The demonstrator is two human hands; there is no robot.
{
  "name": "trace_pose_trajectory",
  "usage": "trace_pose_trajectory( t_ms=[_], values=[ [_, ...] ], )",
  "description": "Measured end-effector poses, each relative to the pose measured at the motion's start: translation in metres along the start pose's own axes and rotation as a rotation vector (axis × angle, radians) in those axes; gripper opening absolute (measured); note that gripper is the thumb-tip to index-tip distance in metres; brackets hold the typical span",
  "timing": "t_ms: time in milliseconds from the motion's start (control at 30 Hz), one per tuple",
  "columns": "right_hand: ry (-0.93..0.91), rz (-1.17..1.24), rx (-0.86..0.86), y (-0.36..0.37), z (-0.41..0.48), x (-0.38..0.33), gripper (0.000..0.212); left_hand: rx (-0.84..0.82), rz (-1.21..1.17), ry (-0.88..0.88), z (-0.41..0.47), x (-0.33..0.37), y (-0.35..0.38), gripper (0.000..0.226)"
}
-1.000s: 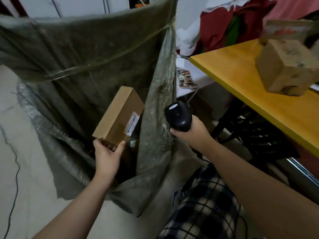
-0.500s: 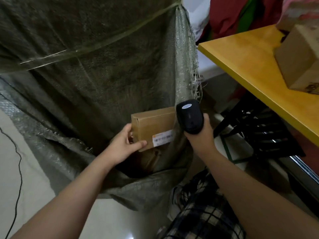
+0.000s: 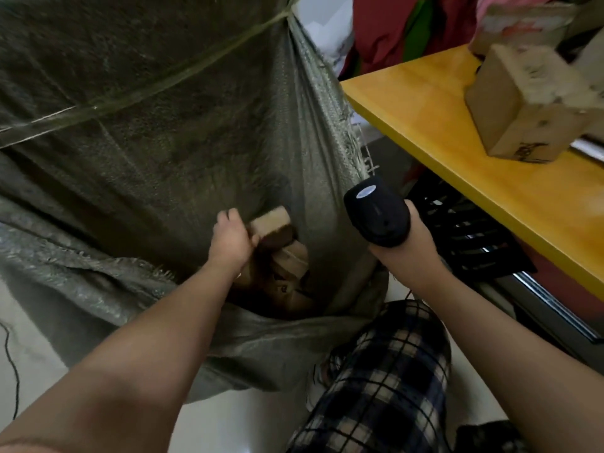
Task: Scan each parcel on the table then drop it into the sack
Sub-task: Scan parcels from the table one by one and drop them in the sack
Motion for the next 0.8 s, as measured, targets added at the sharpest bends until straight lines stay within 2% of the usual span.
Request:
trace_pose_trajectory(
  t_ms=[167, 267, 400, 633, 800],
  values=[
    [0.062, -0.055, 0.118, -0.026, -0.003, -0.004, 0.042, 0.084, -0.139, 0.308, -0.026, 0.067, -0.044, 0.05],
    [0.086, -0.027, 0.236, -0.058, -0.013, -0.011, 0.052, 0.173, -0.166, 0.509, -0.049, 0.121, -0.067, 0.044],
    [0.052, 0.052, 0.411, -0.118, -0.03, -0.03, 0.058, 0.143, -0.217, 0.707, -0.08, 0.198, -0.072, 0.041],
    [0.032, 0.091, 0.667, -0.248, -0.04, -0.058, 0.043, 0.018, -0.329, 0.881, -0.125, 0.334, -0.063, 0.044],
    [0.039, 0.144, 0.792, -0.315, -0.013, -0.067, 0.045, -0.02, -0.357, 0.92, -0.113, 0.42, -0.05, 0.043]
  ],
)
Point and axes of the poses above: each hand's wrist, its own z-axis towards the middle knuckle, its own y-axis out of the palm, x = y × z, the point moved 5 cm from there along z, towards the middle knuckle, and after that the axes turned 12 degrees about x, right-handed, at the moved point
